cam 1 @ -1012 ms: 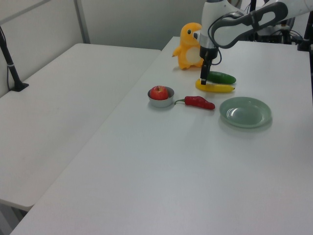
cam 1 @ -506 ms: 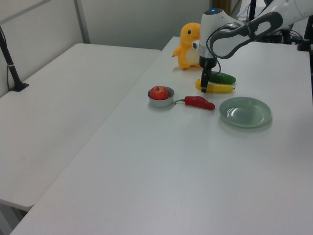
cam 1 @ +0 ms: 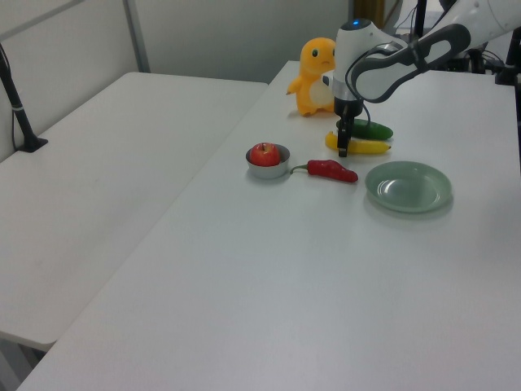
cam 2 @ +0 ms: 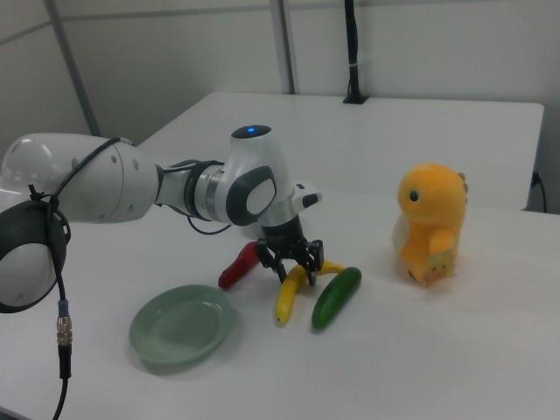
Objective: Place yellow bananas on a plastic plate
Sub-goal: 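Close the gripper on the middle of the yellow banana, then lift the banana and carry it over the pale green plate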
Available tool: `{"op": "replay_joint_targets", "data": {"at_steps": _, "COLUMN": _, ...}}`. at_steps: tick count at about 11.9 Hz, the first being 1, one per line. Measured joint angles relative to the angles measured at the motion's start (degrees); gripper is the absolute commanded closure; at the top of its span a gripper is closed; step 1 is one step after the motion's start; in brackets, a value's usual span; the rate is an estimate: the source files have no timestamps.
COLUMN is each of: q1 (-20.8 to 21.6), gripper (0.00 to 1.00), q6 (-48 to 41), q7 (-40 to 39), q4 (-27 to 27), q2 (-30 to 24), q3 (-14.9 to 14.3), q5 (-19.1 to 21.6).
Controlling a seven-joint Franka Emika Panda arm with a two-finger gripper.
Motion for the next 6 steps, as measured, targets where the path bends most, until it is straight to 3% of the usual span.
{"op": "replay_joint_targets", "data": {"at_steps": 2, "q1": 0.0, "gripper": 0.8, "q6": 0.0, "q7": 0.0, "q4": 0.0, "q2": -0.1, "q3": 0.0, "q5": 0.0}}
{"op": "replay_joint_targets", "data": {"at_steps": 6, "q1": 0.0, "gripper": 0.8, "q6": 0.0, "q7": 0.0, "q4": 0.0, "q2": -0.1, "q3": 0.0, "q5": 0.0}}
